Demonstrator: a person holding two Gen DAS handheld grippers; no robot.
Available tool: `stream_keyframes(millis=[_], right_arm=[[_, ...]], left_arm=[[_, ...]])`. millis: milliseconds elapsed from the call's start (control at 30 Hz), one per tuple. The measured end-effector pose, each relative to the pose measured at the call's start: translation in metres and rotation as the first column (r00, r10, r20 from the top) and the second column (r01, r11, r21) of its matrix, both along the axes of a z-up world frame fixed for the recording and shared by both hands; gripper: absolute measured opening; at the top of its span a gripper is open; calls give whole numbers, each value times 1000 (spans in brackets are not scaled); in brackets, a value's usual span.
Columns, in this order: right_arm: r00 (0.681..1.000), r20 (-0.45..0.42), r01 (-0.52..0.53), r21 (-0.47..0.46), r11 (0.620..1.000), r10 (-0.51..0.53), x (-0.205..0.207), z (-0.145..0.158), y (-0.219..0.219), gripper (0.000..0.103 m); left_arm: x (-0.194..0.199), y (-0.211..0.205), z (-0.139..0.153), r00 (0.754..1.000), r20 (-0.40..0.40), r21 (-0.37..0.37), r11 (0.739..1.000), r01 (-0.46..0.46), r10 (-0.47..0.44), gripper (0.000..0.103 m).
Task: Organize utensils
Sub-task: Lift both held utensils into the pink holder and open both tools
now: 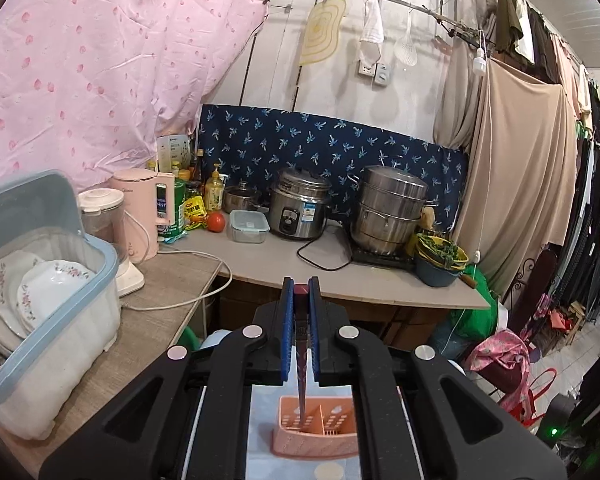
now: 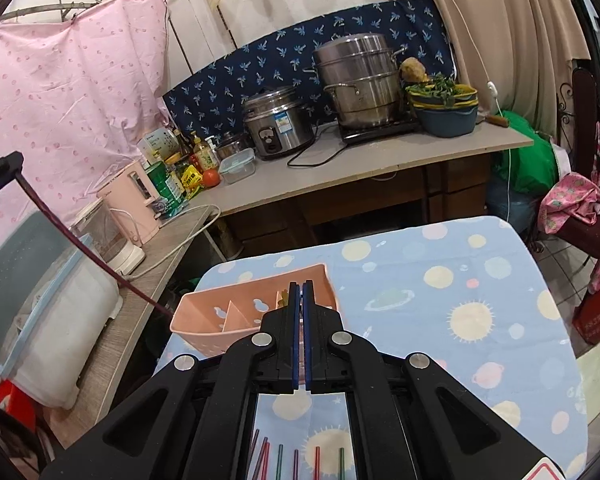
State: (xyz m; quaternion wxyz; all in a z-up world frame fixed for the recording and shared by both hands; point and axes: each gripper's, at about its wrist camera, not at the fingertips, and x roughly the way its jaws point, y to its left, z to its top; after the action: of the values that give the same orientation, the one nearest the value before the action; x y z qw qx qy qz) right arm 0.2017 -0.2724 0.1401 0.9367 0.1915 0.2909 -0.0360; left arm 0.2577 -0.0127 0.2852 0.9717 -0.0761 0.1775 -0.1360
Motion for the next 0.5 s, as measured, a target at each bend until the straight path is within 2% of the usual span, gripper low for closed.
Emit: stream_keyframes(millis=[233,500], right_arm=[[998,-56,4,-3,1000,-4,23,-26,3,2],[994,-111,9,1,1000,-8,37,-52,4,2]], left_arm=[[30,-16,-26,999,-44,13,1000,-4,5,7],[51,-25,-77,986,-163,38,999,21,-14,7]])
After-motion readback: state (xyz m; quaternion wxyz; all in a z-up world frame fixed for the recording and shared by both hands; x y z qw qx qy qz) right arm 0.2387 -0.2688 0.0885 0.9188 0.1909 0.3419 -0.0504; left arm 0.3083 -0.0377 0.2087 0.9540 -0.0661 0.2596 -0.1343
